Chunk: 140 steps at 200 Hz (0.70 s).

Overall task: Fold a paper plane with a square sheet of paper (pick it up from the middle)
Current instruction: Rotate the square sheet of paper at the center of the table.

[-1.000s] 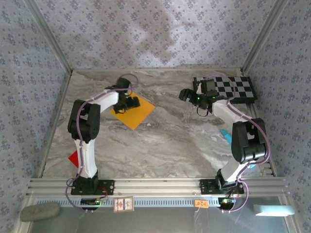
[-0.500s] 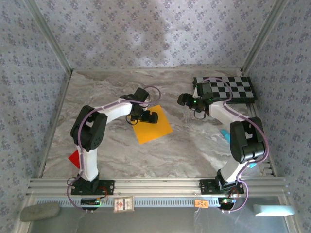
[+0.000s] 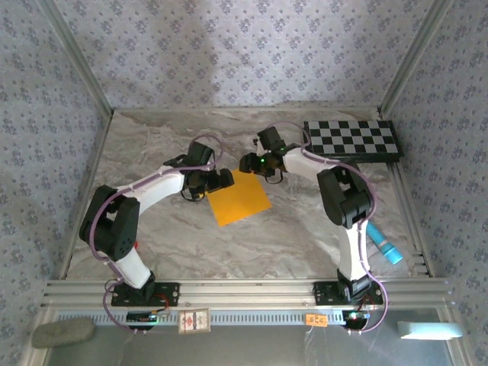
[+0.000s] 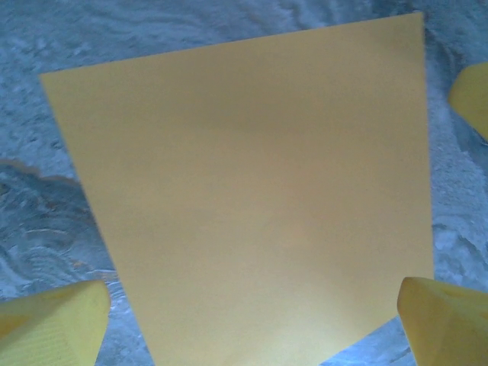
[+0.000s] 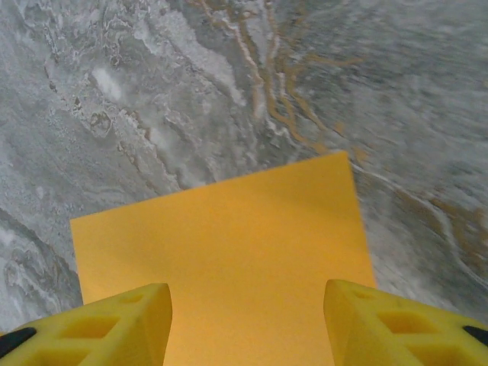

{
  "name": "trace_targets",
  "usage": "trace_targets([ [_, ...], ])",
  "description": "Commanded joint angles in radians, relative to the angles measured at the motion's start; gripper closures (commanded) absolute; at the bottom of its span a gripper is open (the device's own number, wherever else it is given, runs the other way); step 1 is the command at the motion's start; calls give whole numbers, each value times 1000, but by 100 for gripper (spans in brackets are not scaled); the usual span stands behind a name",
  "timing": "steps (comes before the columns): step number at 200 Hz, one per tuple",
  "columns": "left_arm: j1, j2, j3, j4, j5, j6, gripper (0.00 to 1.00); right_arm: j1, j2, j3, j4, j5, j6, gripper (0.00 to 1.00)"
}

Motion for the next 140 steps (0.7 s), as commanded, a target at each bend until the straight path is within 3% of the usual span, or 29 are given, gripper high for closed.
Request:
trace_targets([
  [1, 16, -48, -28, 53, 0, -78, 3, 20, 73, 88, -109, 51, -1, 42],
  [40, 36, -54, -65, 64, 8, -131, 3, 51, 121, 125, -205, 194, 84, 41],
  [68, 40, -50, -63, 32, -2, -136, 3, 66, 59, 11, -208, 287, 283, 38],
  [105, 40, -61, -71, 13, -3, -137, 3, 125, -71, -170, -127, 286, 565, 35],
  [140, 30, -91, -79, -19, -4, -128, 3, 166, -154, -174, -109, 301, 648, 34],
])
